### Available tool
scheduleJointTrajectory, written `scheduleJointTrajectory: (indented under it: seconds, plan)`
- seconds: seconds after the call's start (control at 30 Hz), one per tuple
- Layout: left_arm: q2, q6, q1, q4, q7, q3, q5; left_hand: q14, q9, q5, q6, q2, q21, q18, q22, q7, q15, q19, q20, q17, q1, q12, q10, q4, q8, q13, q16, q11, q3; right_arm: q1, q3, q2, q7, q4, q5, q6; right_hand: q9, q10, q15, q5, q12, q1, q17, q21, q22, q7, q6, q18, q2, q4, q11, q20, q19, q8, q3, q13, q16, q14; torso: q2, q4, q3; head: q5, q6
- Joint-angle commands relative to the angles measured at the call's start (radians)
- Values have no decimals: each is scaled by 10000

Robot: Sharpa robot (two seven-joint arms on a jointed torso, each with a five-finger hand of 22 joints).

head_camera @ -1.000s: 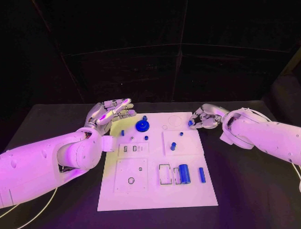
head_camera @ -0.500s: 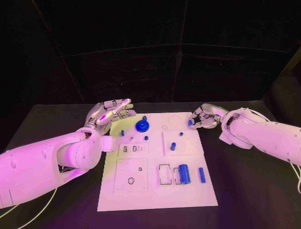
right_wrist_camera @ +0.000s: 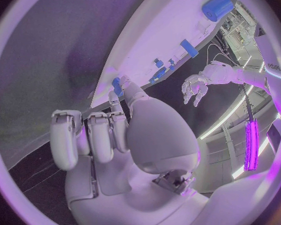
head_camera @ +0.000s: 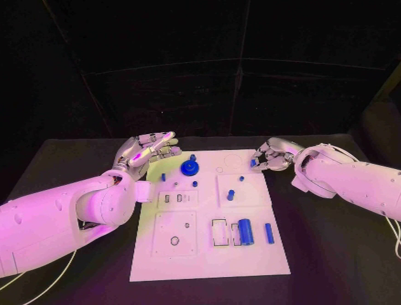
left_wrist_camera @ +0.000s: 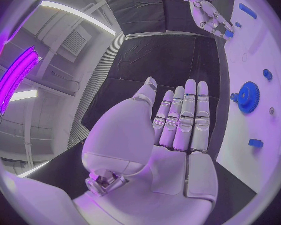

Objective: Assemble the parts on the task board

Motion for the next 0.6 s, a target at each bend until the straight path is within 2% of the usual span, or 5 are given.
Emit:
scheduleJointTrajectory:
  seconds: [0.03, 0.33, 0.6]
  plan:
    - [11, 158, 13, 8, -3, 7, -32, 75, -1, 9, -4, 59, -44, 142, -19, 16, 21, 52, -5, 15, -14, -56, 2, -47, -53, -6, -47, -15, -11, 15, 3, 17, 75, -9, -25, -132, 18, 578, -1, -68, 17, 18, 1793, -9, 1922, 5, 39, -56, 52, -55, 14, -43, 507, 15, 11, 2007, 59, 828, -2, -4, -3, 4, -5]
    - [14, 159, 13, 6, -17, 7, -32, 75, -1, 9, -4, 59, -44, 142, -19, 16, 21, 52, -5, 15, -14, -56, 2, -47, -53, -6, -47, -15, -11, 15, 3, 74, 119, -20, -25, -192, -5, 549, 14, -105, -30, 3, 1774, -17, 1904, 27, -98, -51, -48, -111, 29, -35, 493, -68, -47, 1968, 50, 823, 0, 1, 1, 0, 8]
    - [14, 155, 13, 7, -23, 7, -32, 75, -1, 9, -4, 59, -44, 142, -19, 16, 21, 52, -5, 15, -14, -56, 2, -47, -53, -6, -47, -15, -11, 14, 3, 93, 75, -41, -25, -164, 30, 572, 12, -105, 6, 7, 1788, -16, 1910, 10, 39, -52, 45, -116, 21, -30, 497, 7, -14, 1997, 55, 826, -3, -7, -4, 0, 4]
